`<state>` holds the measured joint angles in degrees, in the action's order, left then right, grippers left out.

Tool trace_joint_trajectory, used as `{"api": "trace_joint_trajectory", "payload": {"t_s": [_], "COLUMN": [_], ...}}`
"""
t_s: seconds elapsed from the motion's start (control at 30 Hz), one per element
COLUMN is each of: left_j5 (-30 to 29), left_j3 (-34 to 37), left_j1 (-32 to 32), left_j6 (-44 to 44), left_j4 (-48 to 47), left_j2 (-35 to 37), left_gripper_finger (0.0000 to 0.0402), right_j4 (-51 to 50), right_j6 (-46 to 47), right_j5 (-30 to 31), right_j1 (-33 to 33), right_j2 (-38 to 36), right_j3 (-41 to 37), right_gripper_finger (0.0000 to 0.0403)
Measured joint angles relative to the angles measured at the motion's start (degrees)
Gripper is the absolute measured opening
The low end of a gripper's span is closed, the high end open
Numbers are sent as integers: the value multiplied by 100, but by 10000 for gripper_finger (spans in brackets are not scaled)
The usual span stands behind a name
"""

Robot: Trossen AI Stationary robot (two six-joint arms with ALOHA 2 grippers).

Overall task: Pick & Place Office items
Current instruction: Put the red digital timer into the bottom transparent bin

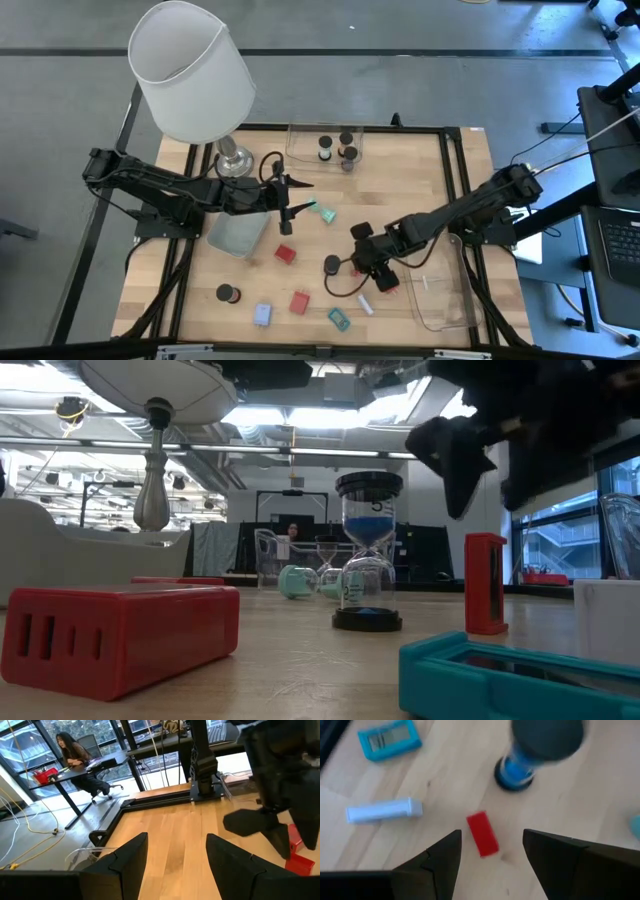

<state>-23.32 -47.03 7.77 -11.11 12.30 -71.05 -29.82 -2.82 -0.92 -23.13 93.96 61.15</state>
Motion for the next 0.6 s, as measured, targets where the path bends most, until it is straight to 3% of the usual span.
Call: {"api": "trace_joint_trajectory", "payload": {"t_s": [0.4,0.6], "left_j5": [-4,-4], "left_j3": [-2,-2], "left_j1": [0,0], "left_j6": [-3,-7], "left_j4": [0,-13], "left_j2": [2,1], "left_gripper_finger": [198,198], "right_j4": [326,371], "right_j6": [-544,-533], "right_j5": [-17,-124], "right_j1": [-40,-39], "right_j2": [627,662], "right_j3": [1,3], "right_gripper_finger": [213,175]}}
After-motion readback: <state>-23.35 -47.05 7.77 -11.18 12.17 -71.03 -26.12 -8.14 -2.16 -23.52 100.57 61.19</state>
